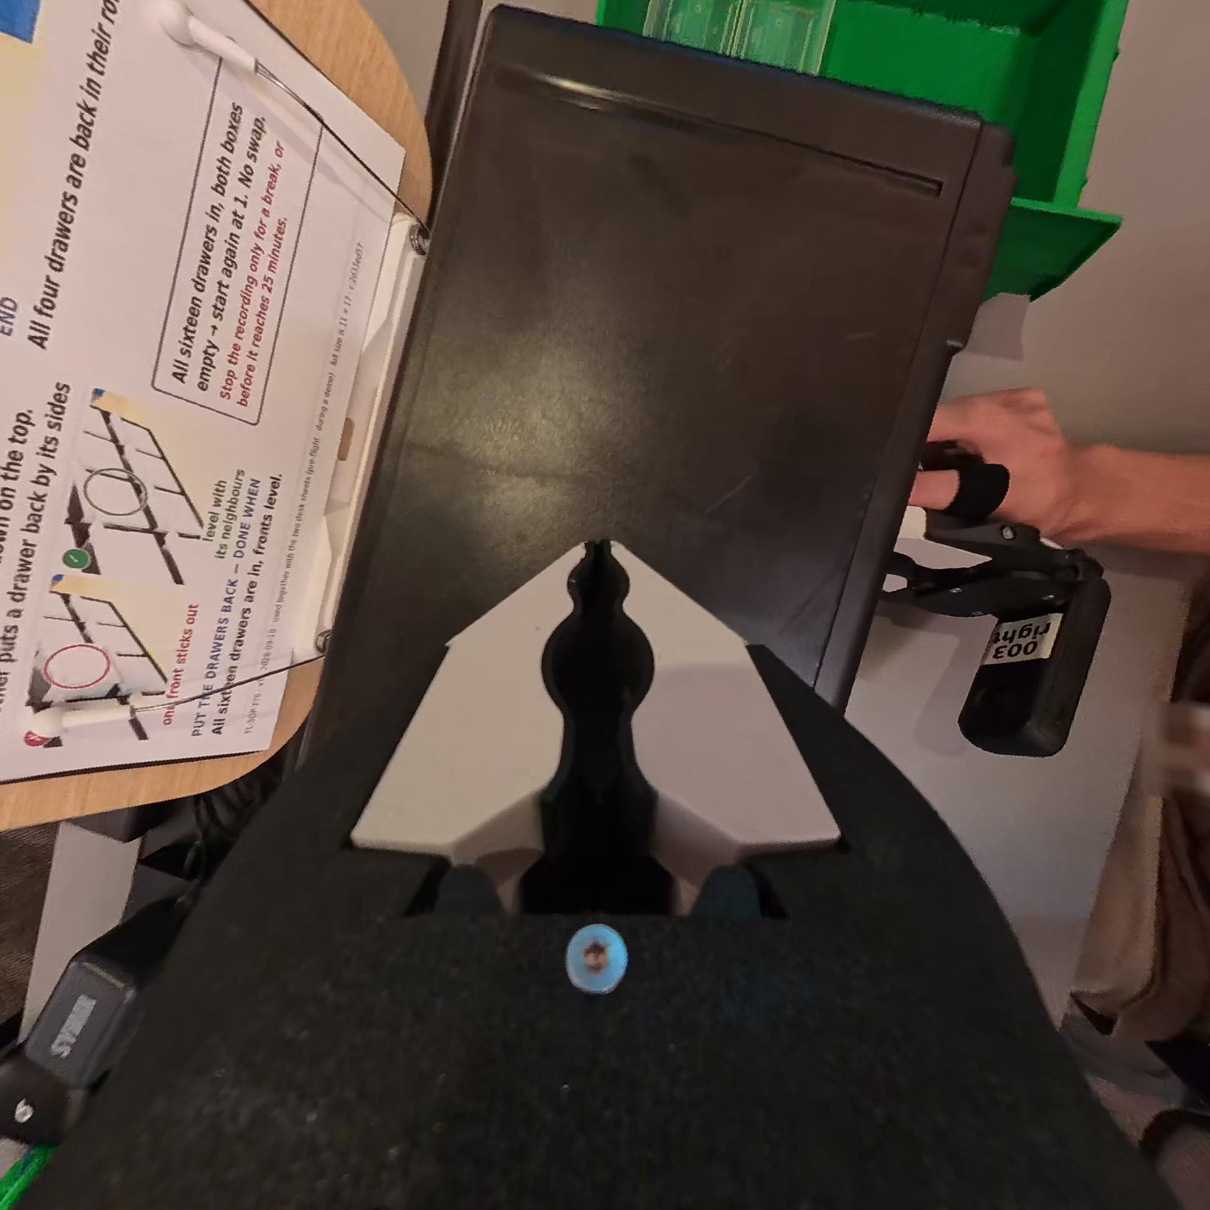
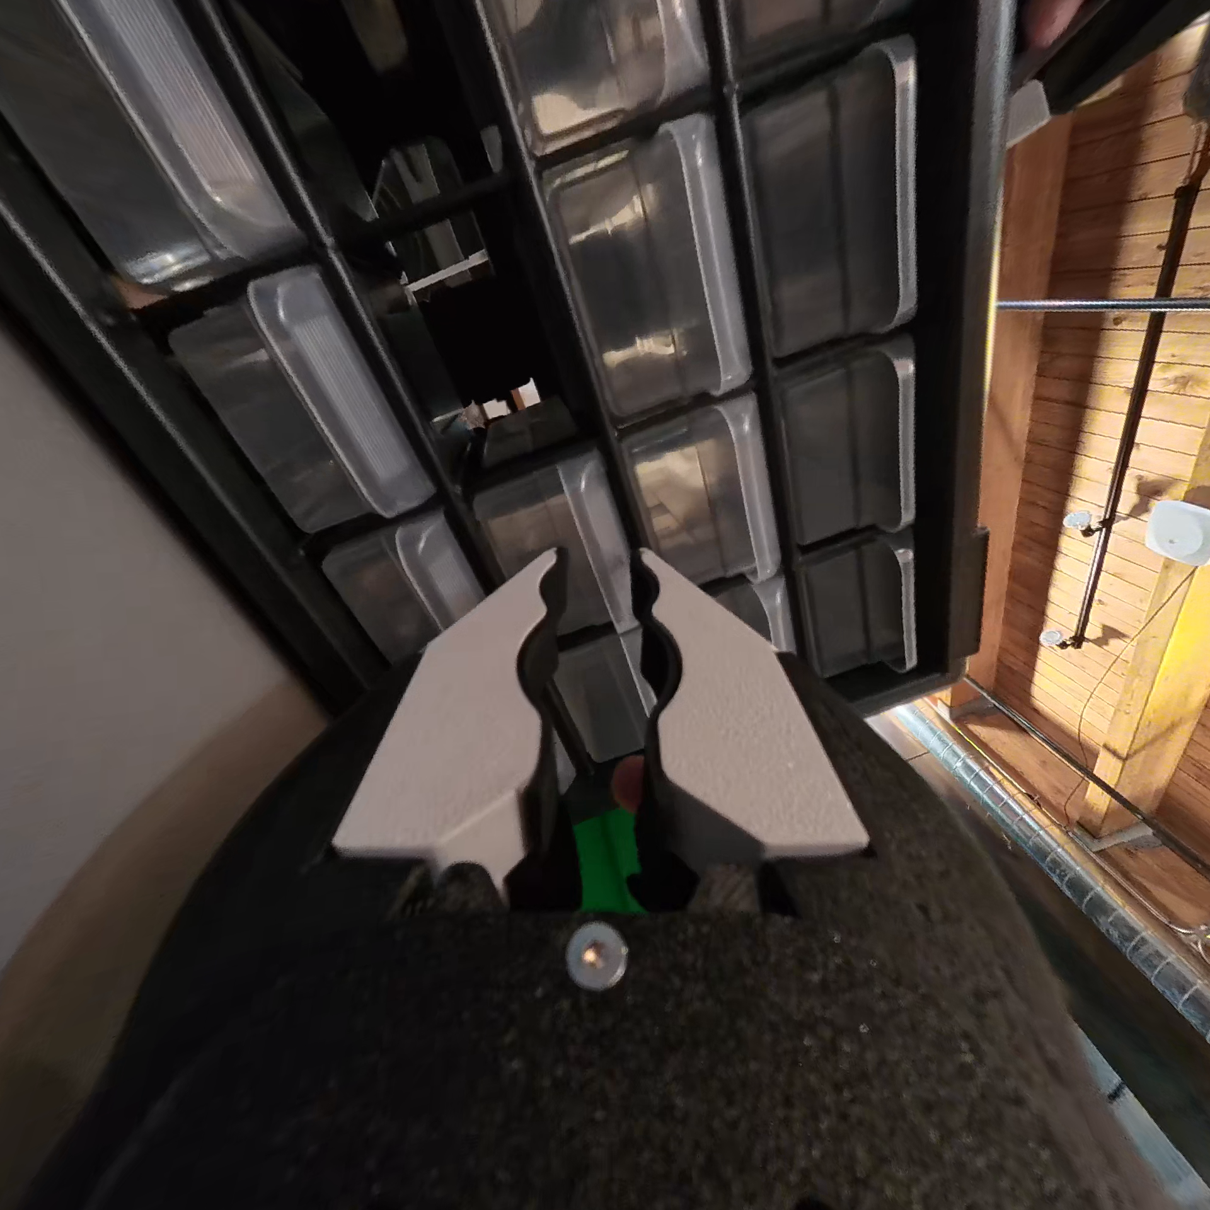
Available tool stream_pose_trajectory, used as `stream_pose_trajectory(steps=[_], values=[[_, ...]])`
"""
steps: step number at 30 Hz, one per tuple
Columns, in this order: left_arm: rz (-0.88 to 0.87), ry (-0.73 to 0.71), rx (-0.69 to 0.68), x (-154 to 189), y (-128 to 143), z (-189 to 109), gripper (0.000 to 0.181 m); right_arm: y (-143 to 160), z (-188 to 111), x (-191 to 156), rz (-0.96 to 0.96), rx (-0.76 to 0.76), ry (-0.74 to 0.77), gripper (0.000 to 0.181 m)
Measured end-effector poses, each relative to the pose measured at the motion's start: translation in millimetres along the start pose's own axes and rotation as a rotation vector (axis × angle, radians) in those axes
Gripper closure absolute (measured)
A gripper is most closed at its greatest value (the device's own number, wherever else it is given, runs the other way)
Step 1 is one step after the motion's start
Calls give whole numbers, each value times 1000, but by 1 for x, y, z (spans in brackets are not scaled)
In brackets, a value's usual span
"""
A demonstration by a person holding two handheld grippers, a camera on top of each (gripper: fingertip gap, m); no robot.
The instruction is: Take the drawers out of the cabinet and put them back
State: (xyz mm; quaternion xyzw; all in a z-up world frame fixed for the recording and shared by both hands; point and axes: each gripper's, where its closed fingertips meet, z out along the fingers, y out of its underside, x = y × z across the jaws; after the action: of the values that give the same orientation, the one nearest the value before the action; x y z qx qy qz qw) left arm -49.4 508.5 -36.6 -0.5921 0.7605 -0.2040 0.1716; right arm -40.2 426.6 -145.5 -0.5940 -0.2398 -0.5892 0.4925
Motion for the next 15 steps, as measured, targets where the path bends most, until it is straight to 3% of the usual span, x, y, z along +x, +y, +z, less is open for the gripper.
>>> stream_pose_trajectory(steps=[5, 7, 15], values=[[53, -46, -71, 0, -1, 1, 181, -2, 2, 0, -35, 22, -14, 165], [57, -53, -74, -1, -2, 2, 181, -2, 1, 3, -78, 31, -8, 172], [74, -90, -86, -1, -3, 2, 181, -3, -10, 5, -111, 29, -21, 174]])
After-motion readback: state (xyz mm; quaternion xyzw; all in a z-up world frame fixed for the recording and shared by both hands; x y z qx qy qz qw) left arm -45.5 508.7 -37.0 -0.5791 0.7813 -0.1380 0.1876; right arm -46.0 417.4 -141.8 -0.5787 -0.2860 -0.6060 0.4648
